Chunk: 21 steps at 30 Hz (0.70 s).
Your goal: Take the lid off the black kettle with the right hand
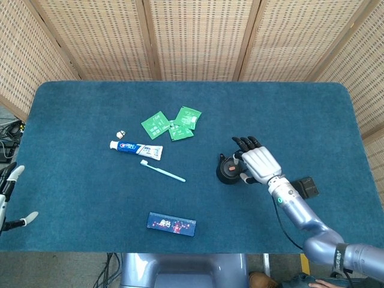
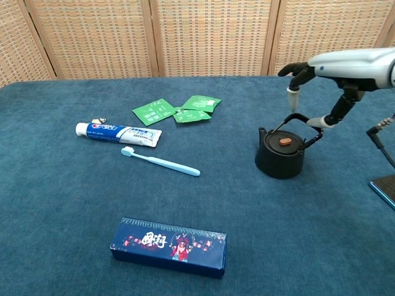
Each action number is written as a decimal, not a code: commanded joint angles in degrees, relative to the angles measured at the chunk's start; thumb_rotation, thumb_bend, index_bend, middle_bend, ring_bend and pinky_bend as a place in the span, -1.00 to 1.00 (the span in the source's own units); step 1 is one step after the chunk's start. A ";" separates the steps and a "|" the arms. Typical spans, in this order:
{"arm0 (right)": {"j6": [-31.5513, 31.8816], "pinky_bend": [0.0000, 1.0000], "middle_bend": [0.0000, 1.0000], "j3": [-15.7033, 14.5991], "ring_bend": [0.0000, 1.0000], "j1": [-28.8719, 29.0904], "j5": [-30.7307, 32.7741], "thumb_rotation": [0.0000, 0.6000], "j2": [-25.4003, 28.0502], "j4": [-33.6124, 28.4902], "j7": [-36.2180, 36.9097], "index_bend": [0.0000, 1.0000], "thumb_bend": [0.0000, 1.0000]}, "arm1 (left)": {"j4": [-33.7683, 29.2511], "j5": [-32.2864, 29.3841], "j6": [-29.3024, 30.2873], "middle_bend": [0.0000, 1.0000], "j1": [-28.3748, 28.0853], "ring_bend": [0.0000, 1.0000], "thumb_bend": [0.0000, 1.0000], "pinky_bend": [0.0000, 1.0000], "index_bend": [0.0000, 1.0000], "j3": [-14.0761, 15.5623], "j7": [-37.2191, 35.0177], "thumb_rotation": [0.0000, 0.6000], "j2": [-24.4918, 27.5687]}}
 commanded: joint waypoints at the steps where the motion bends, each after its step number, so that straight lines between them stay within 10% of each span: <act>1: -0.91 -1.00 -0.97 0.06 -1.00 2.67 4.25 1.00 -3.36 2.74 -3.66 -0.13 0.00 | 0.04 -0.19 -0.16 -1.00 -0.11 -1.00 -1.00 -1.00 -1.00 -0.08 0.00 1.00 0.00; 21: 1.61 -1.00 -0.90 -3.00 -1.00 9.17 15.57 1.00 -12.50 11.14 -11.63 -0.03 0.00 | 0.26 -0.76 -0.04 -1.00 -0.10 -1.00 -1.00 -1.00 -1.00 -0.26 -1.15 1.00 0.38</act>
